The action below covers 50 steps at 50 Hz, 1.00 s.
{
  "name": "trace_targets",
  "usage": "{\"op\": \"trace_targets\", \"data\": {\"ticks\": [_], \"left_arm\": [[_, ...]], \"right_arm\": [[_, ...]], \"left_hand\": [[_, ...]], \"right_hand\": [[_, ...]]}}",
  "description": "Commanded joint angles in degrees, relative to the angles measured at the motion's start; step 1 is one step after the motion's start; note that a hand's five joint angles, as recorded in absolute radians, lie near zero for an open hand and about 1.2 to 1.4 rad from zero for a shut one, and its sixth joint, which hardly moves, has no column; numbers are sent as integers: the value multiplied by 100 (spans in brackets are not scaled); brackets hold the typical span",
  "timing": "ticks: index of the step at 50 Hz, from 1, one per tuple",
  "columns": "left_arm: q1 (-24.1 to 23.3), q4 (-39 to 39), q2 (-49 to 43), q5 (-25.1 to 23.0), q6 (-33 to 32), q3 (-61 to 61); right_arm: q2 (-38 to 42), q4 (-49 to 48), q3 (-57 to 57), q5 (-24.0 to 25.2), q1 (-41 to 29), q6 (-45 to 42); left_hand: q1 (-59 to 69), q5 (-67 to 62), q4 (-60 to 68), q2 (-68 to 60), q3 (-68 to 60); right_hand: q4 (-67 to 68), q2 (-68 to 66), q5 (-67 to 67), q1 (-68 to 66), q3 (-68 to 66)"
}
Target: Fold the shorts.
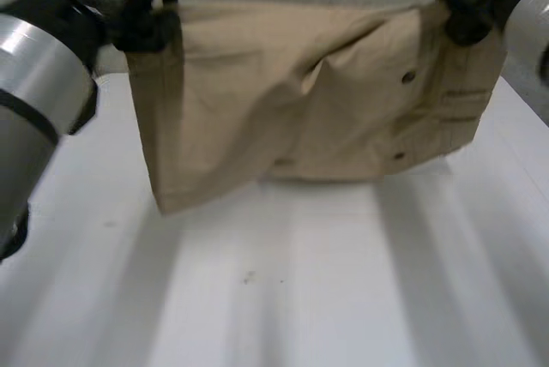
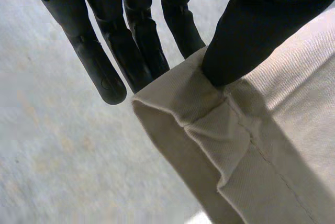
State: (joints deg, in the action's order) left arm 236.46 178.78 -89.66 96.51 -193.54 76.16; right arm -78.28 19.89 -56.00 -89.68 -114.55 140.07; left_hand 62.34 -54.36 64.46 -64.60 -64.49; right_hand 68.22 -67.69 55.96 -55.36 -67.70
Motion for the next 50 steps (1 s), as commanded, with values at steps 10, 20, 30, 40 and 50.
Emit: {"op": "trace_targets", "data": {"ticks": [10, 20, 30, 40, 50], "left_arm": [[620, 34, -3311, -1, -87, -1321], [875, 2184, -3419, -27, -87, -3521], [981, 3198, -2364, -185, -52, -2019], [1069, 3110, -1863, -220, -78, 169], [990, 1960, -2020, -220, -25, 1576]], "right_arm": [[2052, -519, 324, 30, -32, 11], [3055, -4268, 2751, 4, -41, 73], [2827, -4459, 2182, 39, -102, 99], [2519, -3431, 442, -40, -164, 125], [2967, -2753, -763, 21, -269, 64]], "left_hand": [[1766, -1564, 1554, -1540, -1551], [1766, -1564, 1554, -1540, -1551], [1766, -1564, 1554, -1540, -1551], [1766, -1564, 1554, -1540, -1551], [1766, -1564, 1554, -1540, -1551]], "right_hand": [[1178, -1231, 1404, -2464, -1230], [1178, -1231, 1404, -2464, -1230], [1178, -1231, 1404, -2464, -1230], [1178, -1231, 1404, -2464, -1230], [1178, -1231, 1404, -2464, -1230]]}}
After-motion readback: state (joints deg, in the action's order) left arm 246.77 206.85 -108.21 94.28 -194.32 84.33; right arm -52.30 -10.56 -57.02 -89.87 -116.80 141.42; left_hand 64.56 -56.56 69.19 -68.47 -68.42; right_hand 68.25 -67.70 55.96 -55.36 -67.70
